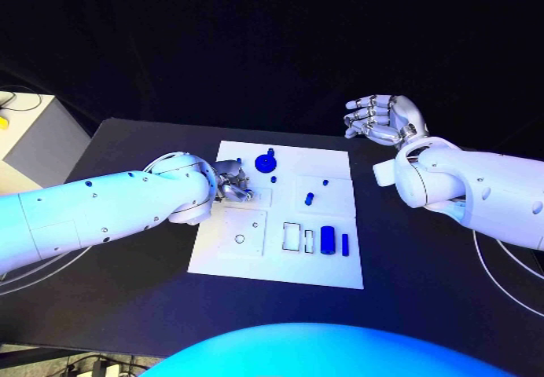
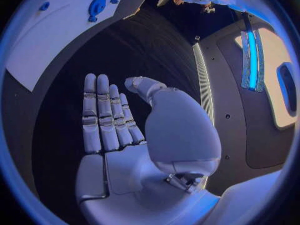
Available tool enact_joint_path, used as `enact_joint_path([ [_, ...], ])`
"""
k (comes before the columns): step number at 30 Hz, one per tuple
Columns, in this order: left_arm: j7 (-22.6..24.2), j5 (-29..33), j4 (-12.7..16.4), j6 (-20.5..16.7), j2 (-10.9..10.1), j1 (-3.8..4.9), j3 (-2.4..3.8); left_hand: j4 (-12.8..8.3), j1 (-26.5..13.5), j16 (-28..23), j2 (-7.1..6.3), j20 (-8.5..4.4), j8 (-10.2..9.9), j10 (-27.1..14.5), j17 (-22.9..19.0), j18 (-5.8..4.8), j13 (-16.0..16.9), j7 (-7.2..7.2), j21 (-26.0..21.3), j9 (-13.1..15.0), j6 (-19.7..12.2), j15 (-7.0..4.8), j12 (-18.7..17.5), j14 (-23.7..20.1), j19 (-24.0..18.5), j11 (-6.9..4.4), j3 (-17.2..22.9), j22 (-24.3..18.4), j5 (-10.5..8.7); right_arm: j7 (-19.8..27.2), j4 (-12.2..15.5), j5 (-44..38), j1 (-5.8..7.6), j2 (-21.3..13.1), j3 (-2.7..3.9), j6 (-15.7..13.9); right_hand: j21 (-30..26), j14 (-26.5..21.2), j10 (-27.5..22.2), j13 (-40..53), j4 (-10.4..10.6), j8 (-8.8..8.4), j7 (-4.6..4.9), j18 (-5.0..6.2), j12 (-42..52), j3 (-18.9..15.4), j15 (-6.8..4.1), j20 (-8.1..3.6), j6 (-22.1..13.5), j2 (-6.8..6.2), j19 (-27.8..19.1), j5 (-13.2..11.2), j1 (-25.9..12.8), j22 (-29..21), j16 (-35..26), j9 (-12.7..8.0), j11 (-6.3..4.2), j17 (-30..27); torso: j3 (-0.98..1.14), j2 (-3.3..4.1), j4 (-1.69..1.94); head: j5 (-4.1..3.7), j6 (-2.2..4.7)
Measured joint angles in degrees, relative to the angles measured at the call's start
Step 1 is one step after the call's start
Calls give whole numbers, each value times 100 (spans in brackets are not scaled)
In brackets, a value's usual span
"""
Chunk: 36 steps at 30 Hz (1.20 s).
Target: Assemble the parts on the task board
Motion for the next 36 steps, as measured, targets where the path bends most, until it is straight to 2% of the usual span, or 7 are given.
enact_joint_path([
  [3, -2, 103, 49, 98, -14, 18, 86, 0, 12, 0, 12, 0, -12, 0, 0, 0, 0, -3, 0, 0, 3, 0, 0, 0, 0, 0, 0, 0, -1, -4, 0, 0, 0, -1, 0, 8, 0, 0, 0, 0, 0, 0, 0, 0, 0, 0, 0, 0, 0, 0, 0, 0, 0, 0, 0, 0, 0, 0, 1, -3, -1, -2, 0],
  [8, -14, 282, 78, 312, -38, 106, 201, 0, 34, 0, 34, 0, -19, 0, 0, 0, 0, -9, 0, 4, 10, 0, 0, 0, 0, 0, 0, -11, -11, -9, -3, 0, -1, 3, 0, 19, 0, 0, 0, 1, 0, 0, 0, 0, 0, 0, 0, 0, 0, 0, 0, 0, 0, -7, 0, 0, 0, -8, 3, -7, 4, -2, 0],
  [12, -33, 423, 61, 534, -25, 193, 254, 0, 40, 0, 40, 0, -12, 0, 0, 0, -9, -9, 0, 11, 10, 0, -24, 0, 0, 0, 0, -37, -17, -13, -11, 0, -1, 14, 0, 30, 0, 0, 0, 1, 0, 0, 0, 0, 0, 0, 0, 0, 0, 0, 0, 0, 0, -7, 0, 0, 0, -8, 5, -7, 4, 10, 0],
  [24, -99, 762, -339, 1362, 193, 328, 283, 0, 71, 0, 71, -22, -11, -1, 0, 1, -37, -8, -22, 11, 9, 1, -46, 0, -23, 0, 0, -85, 1, -26, -29, 0, -7, 34, 0, 52, -22, 0, 0, 2, 0, 0, 19, 0, 0, 0, 0, 21, -19, 0, -21, 22, 0, -18, 0, 0, 0, -14, 6, 3, -2, 5, 0],
  [27, -110, 771, -414, 1476, 233, 338, 282, -1, 75, 0, 75, -22, -11, -1, 0, 1, -34, -7, -22, 11, 9, 0, -46, 0, -23, 0, 0, -85, 1, -29, -28, 0, -7, 35, 0, 54, -22, 0, 0, 2, 0, 0, 19, 0, 0, 0, 0, 21, -19, 0, -21, 22, 0, -18, 0, 0, 0, -14, 7, 2, 0, 3, 0],
  [30, -123, 769, -509, 1581, 285, 344, 256, -1, 76, 0, 76, -22, -11, -1, 0, 1, -23, -2, -22, 10, 14, 1, -46, 0, -23, 1, 0, -83, 1, -31, -23, 0, -7, 35, 0, 56, -22, 0, 0, 2, 0, 0, 19, 0, 0, 0, 0, 21, -19, 0, -21, 22, 0, -18, 0, 0, 0, -14, 8, 1, 4, 1, 0],
  [36, -135, 641, -612, 1635, 349, 344, 234, -1, 78, 0, 78, -22, -12, -1, 0, 1, -23, 2, -22, 7, 17, 1, -46, 0, -23, 1, -1, -81, -1, -34, -21, 0, -8, 37, 0, 58, -22, 0, -21, 2, 0, 0, 19, 0, -23, 0, 0, 21, -19, 0, -21, 22, 0, -25, 0, 0, 21, -13, 2, -1, 5, 7, 0],
])
